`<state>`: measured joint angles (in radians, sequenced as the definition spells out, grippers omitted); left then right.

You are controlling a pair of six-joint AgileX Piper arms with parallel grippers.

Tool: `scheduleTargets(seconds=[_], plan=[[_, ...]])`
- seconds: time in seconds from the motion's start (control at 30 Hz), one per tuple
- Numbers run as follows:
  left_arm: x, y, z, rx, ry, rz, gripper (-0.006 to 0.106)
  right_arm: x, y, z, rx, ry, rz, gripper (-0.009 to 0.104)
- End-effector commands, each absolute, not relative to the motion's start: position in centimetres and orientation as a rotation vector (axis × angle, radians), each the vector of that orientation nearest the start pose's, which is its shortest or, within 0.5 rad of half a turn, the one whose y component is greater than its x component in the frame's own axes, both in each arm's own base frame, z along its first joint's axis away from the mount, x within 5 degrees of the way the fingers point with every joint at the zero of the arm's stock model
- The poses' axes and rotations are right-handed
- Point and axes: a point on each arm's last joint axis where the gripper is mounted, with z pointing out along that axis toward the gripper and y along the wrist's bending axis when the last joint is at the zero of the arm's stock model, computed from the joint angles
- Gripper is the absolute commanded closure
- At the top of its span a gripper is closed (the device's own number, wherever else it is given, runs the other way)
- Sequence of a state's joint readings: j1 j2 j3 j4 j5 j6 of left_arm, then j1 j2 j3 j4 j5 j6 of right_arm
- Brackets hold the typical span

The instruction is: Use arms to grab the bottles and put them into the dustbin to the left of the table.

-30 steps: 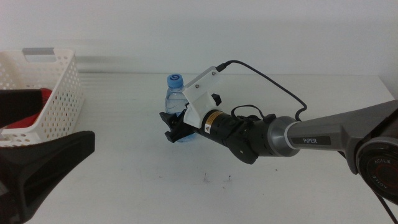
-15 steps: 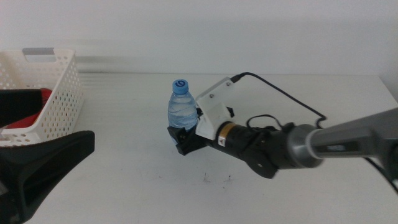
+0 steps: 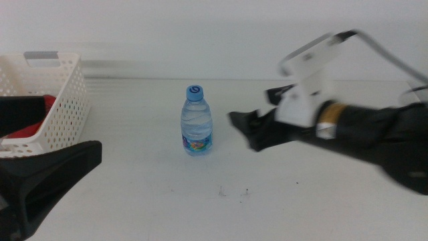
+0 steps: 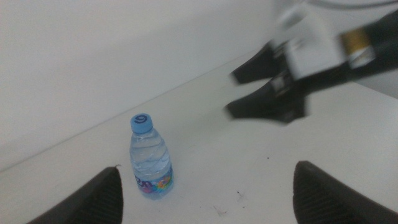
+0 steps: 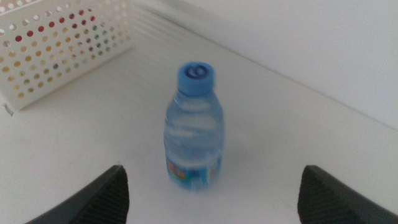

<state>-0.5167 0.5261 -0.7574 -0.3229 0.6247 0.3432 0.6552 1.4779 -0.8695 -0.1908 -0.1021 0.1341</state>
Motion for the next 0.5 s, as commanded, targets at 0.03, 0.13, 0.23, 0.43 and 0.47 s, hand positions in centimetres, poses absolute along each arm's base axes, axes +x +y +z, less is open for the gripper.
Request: scheduleTargets(seconds=[0.03,0.13,0.23,0.43,0.47], plan=[[7.2,-6.0,37.4,0.665,1.738,-0.481,0.007,22.3,16.6,30.2,-0.666,1.974,0.357,0.003],[7.2,-6.0,37.4,0.666,1.738,-0.48,0.007,19.5,14.3,33.5,-0.606,1.973,0.382,0.004],[7.2,-6.0,37.4,0.666,1.738,-0.48,0.007,17.2,12.6,36.1,-0.569,1.969,0.405,0.004],[7.2,-6.0,37.4,0.666,1.738,-0.48,0.007,14.8,11.0,39.7,-0.62,1.99,0.399,0.004],[7.2,-6.0,37.4,0.666,1.738,-0.48,0.007,14.5,11.0,39.7,-0.664,1.99,0.404,0.004]])
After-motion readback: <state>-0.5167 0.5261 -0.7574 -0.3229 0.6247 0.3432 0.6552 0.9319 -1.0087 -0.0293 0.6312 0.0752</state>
